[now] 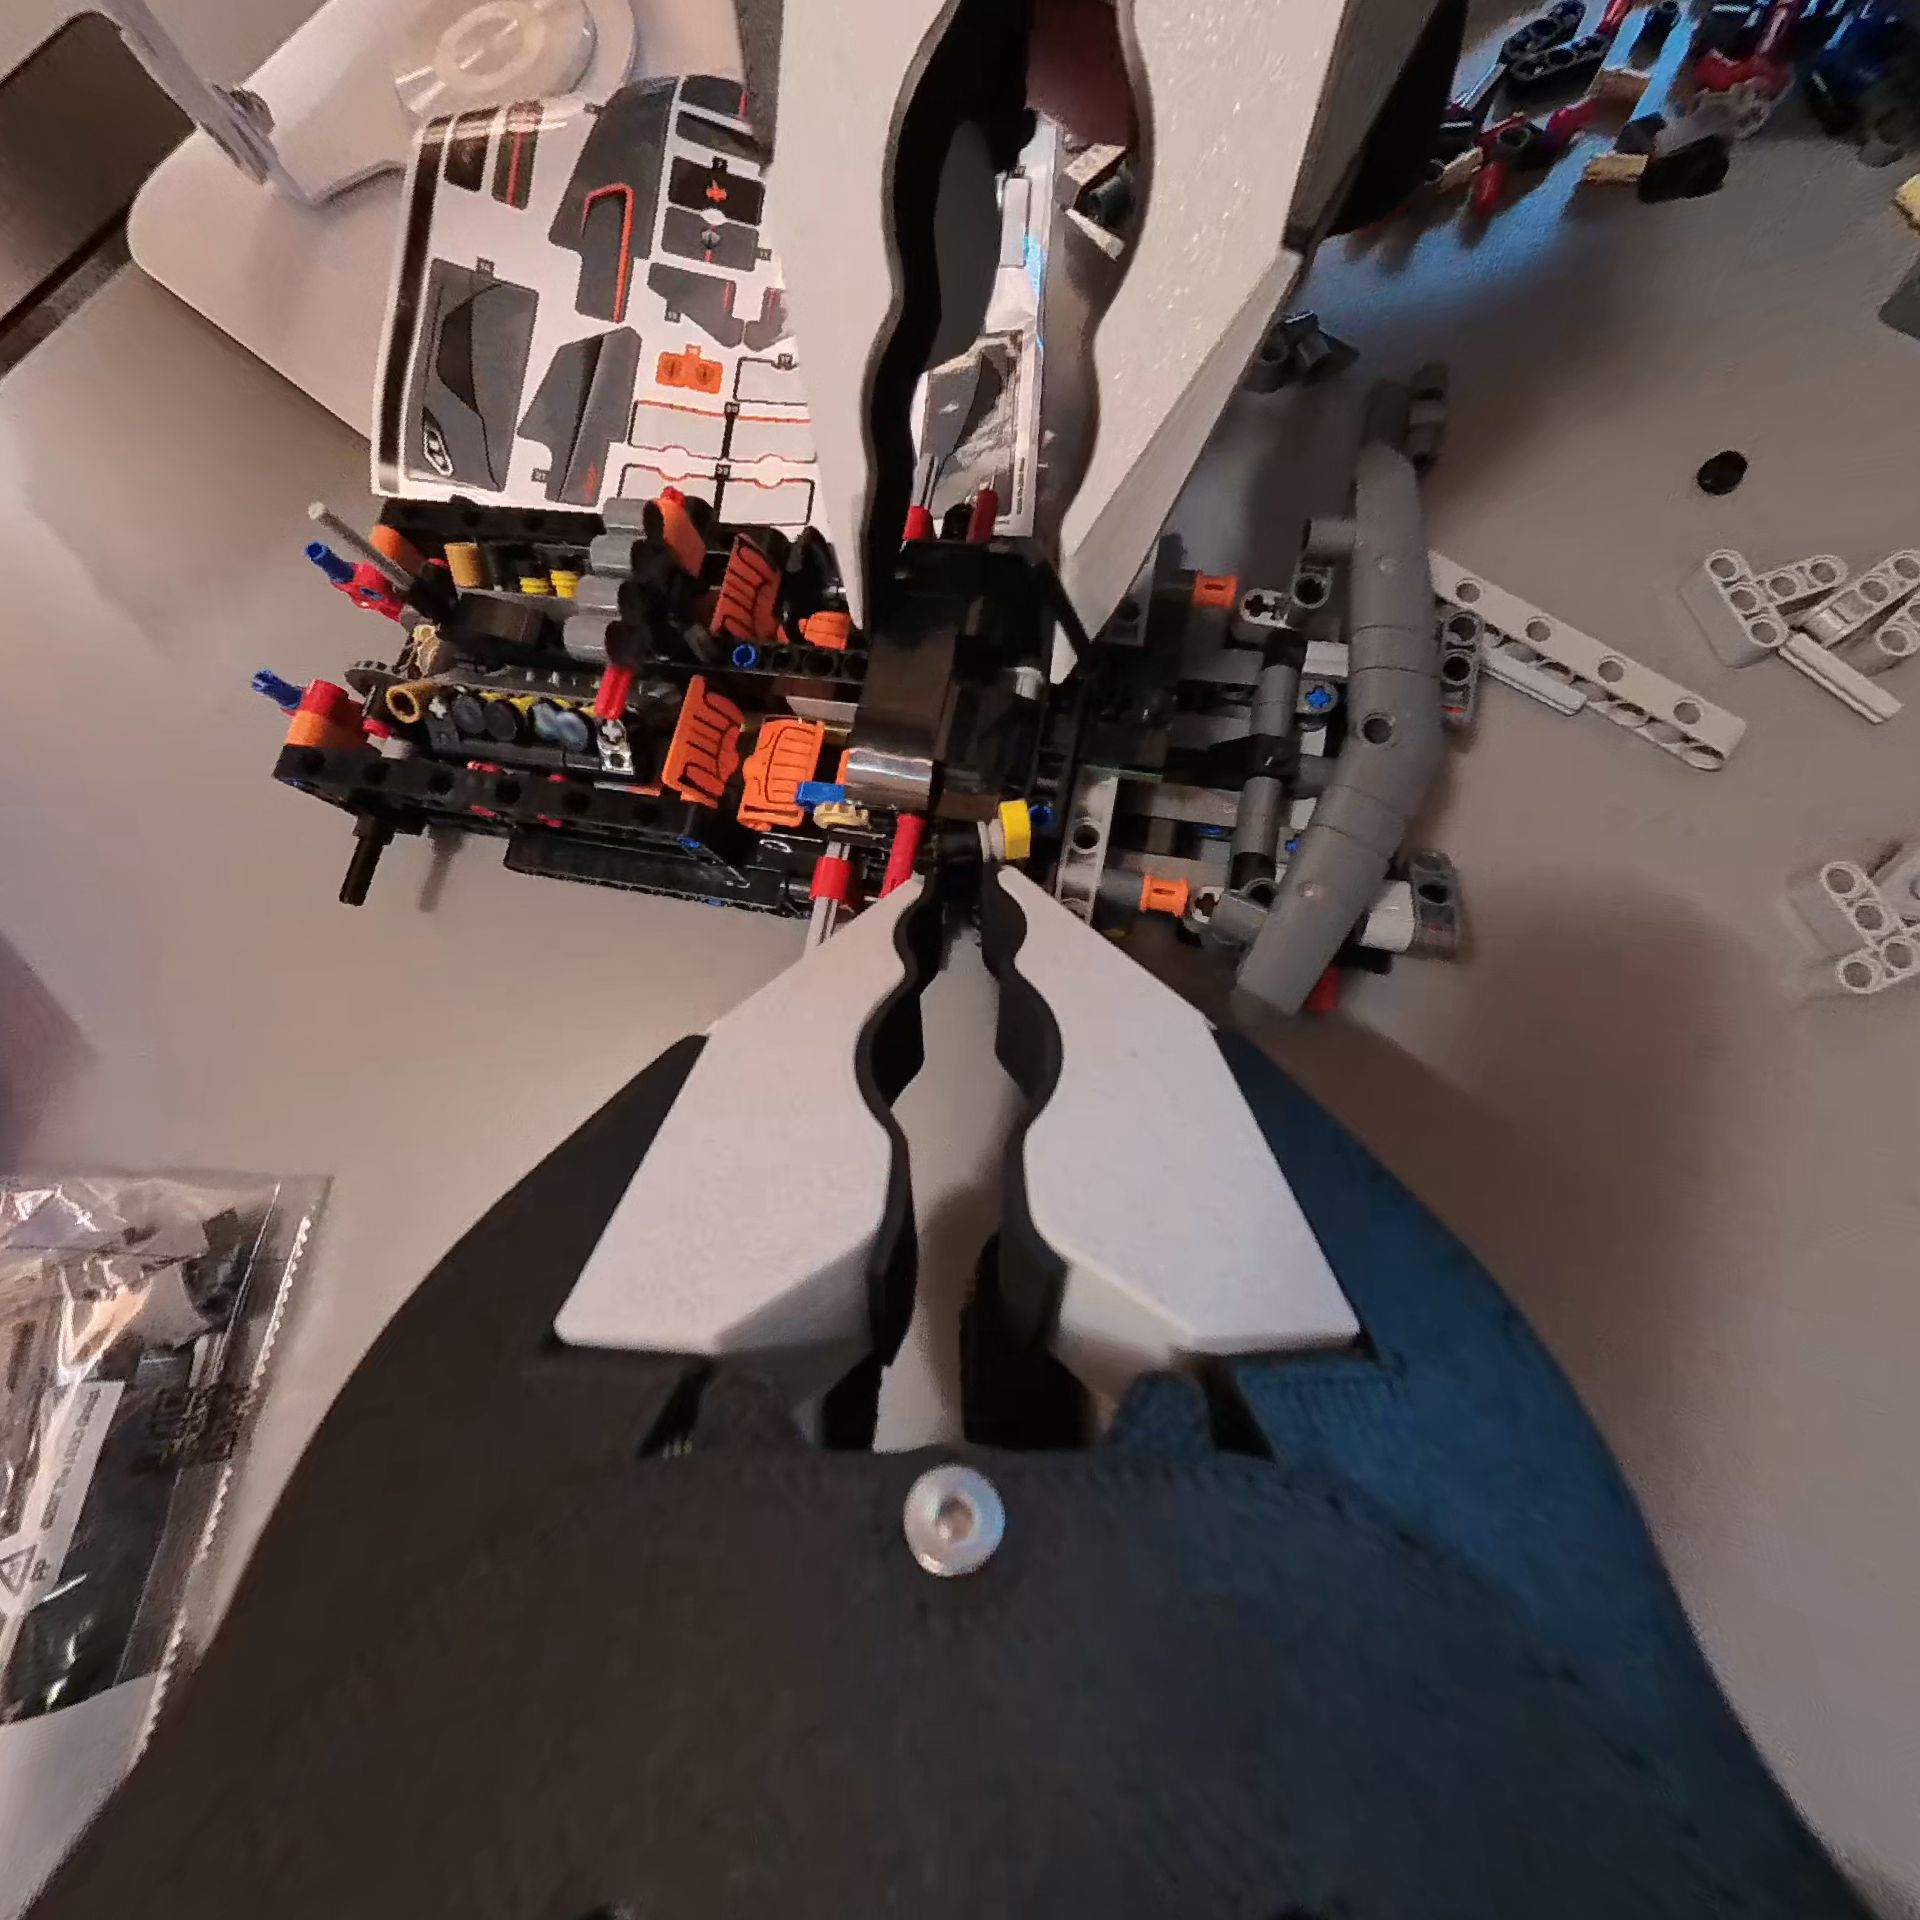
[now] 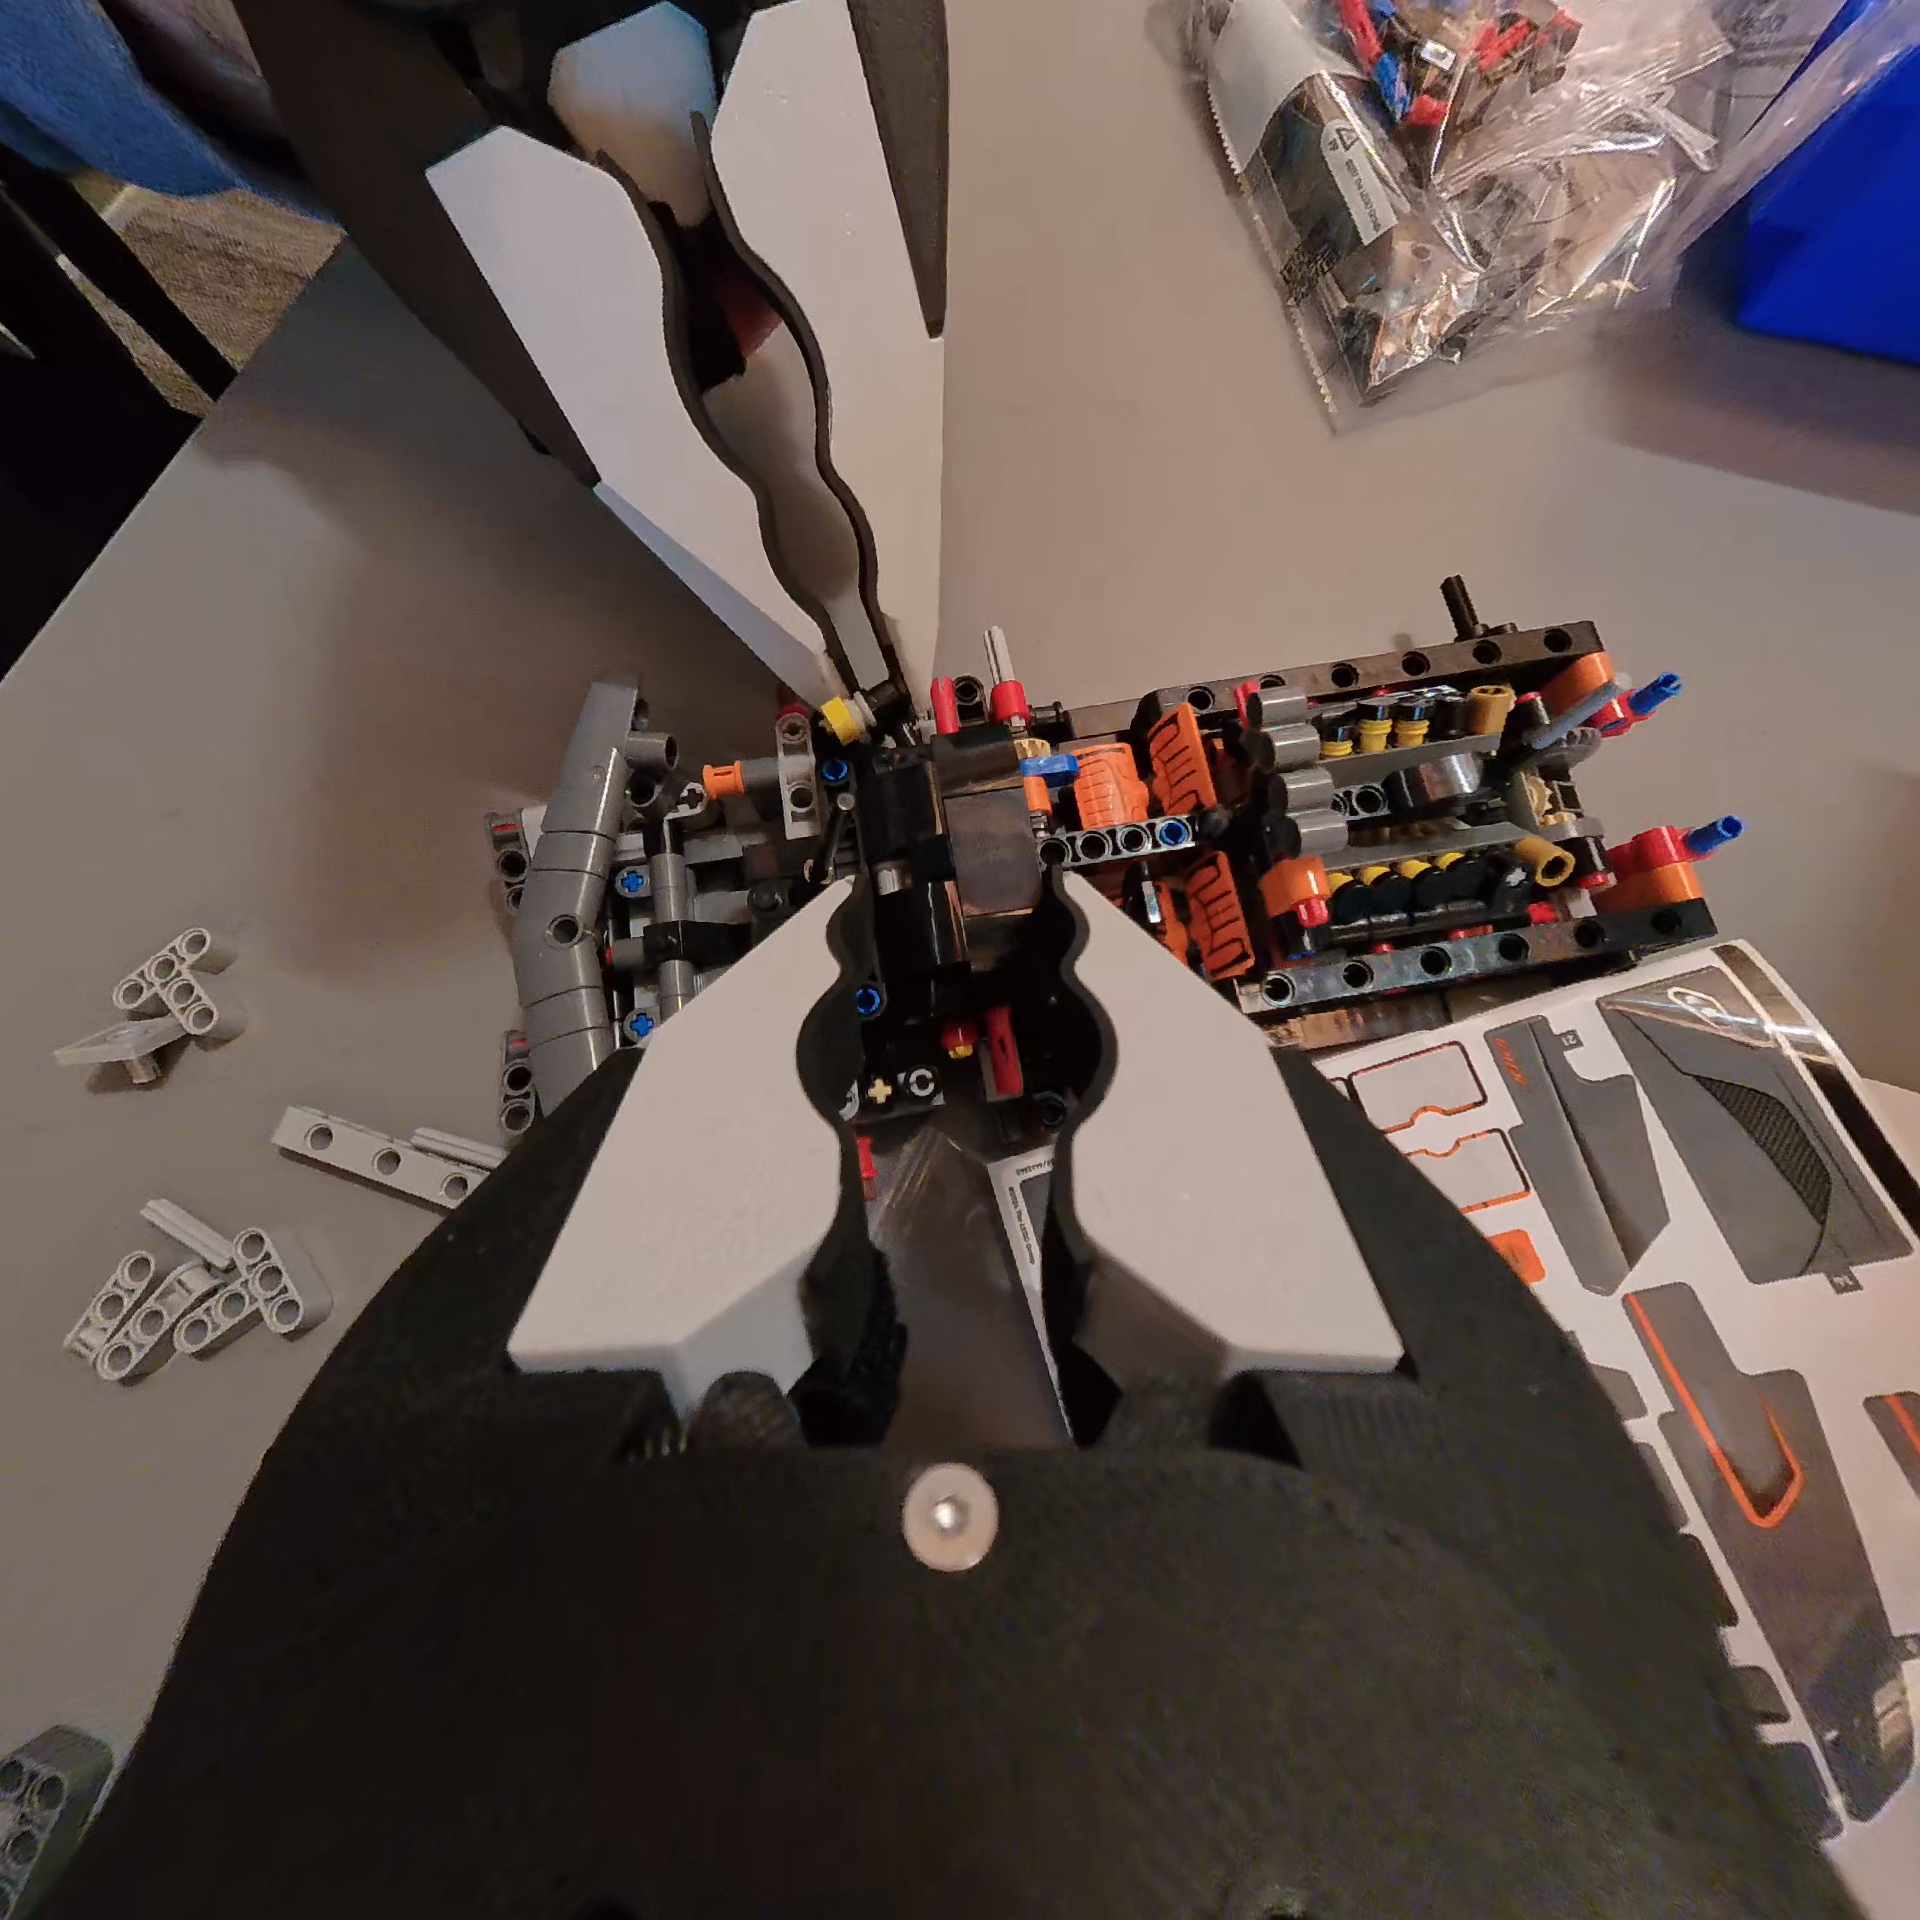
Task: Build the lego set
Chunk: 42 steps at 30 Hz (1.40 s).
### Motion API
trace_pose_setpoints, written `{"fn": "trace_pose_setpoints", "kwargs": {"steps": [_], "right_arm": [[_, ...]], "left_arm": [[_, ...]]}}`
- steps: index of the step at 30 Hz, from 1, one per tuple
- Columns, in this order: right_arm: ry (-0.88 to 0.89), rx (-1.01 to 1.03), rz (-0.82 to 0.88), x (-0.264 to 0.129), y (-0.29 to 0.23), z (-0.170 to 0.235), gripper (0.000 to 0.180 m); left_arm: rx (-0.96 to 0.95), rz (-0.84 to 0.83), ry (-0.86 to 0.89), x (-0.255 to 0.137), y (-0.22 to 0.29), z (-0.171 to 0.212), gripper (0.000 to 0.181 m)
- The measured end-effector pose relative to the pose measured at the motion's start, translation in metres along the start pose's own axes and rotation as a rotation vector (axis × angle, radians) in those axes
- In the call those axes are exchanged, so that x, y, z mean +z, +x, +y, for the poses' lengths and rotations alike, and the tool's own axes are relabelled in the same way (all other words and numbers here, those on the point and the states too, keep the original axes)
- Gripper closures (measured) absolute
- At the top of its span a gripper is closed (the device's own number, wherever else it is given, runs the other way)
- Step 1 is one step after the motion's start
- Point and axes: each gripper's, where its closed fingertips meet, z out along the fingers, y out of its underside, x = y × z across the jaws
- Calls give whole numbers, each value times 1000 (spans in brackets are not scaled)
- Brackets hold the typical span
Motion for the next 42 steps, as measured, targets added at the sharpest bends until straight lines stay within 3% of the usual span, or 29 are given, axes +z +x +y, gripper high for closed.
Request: {"fn": "trace_pose_setpoints", "kwargs": {"steps": [1, 13, 29, 42], "right_arm": [[1, 1, -1, 0, 0, 0, 150], [11, 5, -6, -1, 0, 1, 150], [14, 3, -4, -1, 0, 0, 150], [21, 4, -6, 0, 0, 0, 150]], "left_arm": [[-5, 4, 10, 0, 0, 0, 176], [-62, 6, 70, 1, -1, -2, 176], [-13, -164, 76, 3, -3, -4, 175], [-5, -204, 110, 2, -3, -4, 175]]}}
